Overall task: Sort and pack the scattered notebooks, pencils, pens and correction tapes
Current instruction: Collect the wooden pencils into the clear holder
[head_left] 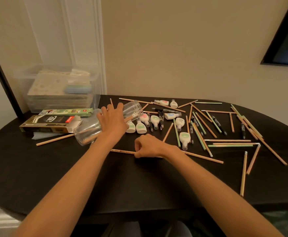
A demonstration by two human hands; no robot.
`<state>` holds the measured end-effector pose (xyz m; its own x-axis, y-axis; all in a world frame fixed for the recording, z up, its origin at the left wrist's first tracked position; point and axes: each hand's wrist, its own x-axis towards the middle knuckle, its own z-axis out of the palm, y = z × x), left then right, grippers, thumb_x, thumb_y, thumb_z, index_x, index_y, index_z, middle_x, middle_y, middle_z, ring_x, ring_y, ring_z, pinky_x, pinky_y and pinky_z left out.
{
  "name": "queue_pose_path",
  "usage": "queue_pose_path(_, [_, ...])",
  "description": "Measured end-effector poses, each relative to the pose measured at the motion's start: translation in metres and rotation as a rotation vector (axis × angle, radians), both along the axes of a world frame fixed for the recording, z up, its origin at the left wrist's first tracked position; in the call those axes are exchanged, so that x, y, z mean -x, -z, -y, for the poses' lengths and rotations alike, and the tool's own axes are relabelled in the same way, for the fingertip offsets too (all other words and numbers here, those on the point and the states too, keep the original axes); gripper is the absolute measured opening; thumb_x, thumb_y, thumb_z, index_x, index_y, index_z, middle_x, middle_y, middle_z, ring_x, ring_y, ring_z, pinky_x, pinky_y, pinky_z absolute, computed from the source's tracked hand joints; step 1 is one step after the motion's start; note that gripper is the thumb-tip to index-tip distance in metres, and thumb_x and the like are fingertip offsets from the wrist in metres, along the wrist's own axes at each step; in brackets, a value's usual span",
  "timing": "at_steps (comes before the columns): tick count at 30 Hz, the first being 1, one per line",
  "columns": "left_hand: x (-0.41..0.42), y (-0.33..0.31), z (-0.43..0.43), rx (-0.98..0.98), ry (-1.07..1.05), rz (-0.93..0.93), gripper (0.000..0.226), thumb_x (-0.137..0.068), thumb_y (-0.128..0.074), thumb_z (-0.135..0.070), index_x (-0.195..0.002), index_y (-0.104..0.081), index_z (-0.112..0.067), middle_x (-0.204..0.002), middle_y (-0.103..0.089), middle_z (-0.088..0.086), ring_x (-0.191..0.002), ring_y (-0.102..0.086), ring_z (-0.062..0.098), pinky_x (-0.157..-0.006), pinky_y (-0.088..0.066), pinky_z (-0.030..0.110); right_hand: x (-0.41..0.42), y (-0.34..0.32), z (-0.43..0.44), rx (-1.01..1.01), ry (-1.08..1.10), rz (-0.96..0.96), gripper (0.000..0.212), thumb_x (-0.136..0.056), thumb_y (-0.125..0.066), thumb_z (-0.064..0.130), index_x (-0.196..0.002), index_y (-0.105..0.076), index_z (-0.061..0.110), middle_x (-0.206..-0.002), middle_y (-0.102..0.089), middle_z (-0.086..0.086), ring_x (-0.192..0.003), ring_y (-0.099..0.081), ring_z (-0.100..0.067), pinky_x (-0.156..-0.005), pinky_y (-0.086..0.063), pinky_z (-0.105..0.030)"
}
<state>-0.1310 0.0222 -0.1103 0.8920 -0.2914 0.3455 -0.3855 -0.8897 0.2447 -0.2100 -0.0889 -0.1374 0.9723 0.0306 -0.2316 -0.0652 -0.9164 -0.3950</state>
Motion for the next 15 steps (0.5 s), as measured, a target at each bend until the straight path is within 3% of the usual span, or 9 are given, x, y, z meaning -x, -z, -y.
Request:
queue_pose_path(3, [0.002,-0.004,-0.004,0.02,-0.016,0.017,0.065,-0.076,-0.072,-0.028,-0.131,-0.038,-0.021,-0.128,-0.044,0.014,-0.119,-0.037,0.032,-0.095,-0.031,0.042,0.005,-0.006,-0.001,-0.034,0.078,0.013,0.014,-0.084,-0.063,0.024,-0.087,-0.058,0.012,-0.088,-0.062,-0.006,-0.078,-0.059,-0.017,-0.071,-0.049,-0.031])
queue_pose_path(5, [0.002,-0.008,-0.004,0.028,-0.029,0.045,0.065,-0.076,-0.071,-0.025,-0.131,-0.037,-0.02,-0.128,-0.044,0.014,-0.12,-0.037,0.033,-0.097,-0.031,0.043,0.011,-0.014,0.009,-0.164,0.149,-0.027,0.01,-0.088,-0.057,0.018,-0.088,-0.055,0.009,-0.074,-0.063,-0.006,-0.059,-0.058,-0.013,-0.056,-0.049,-0.023])
queue_pose_path(8, [0.0,-0.012,-0.001,0.023,-0.047,0.09,0.06,-0.077,-0.07,-0.022,-0.129,-0.039,-0.018,-0.127,-0.045,0.015,-0.118,-0.038,0.033,-0.098,-0.029,0.044,0.016,-0.027,0.036,-0.337,0.366,0.021,0.008,-0.091,-0.049,0.011,-0.084,-0.054,0.009,-0.062,-0.055,-0.003,-0.042,-0.045,-0.008,-0.037,-0.035,-0.014])
queue_pose_path(12, [-0.001,-0.011,0.017,0.025,-0.016,0.064,0.062,-0.078,-0.07,-0.024,-0.131,-0.038,-0.02,-0.128,-0.044,0.014,-0.12,-0.038,0.032,-0.098,-0.029,0.043,0.011,-0.025,0.068,-0.371,0.839,0.2,0.008,-0.092,-0.046,0.016,-0.092,-0.049,0.008,-0.067,-0.052,-0.006,-0.051,-0.048,-0.011,-0.039,-0.035,-0.019])
queue_pose_path(15, [0.001,-0.007,0.033,0.024,0.019,0.062,0.062,-0.077,-0.07,-0.024,-0.13,-0.038,-0.022,-0.129,-0.045,0.014,-0.12,-0.038,0.033,-0.099,-0.028,0.044,0.004,-0.01,0.074,-0.287,0.896,0.164,0.011,-0.091,-0.051,0.017,-0.087,-0.048,0.007,-0.069,-0.051,-0.006,-0.056,-0.051,-0.013,-0.044,-0.041,-0.021])
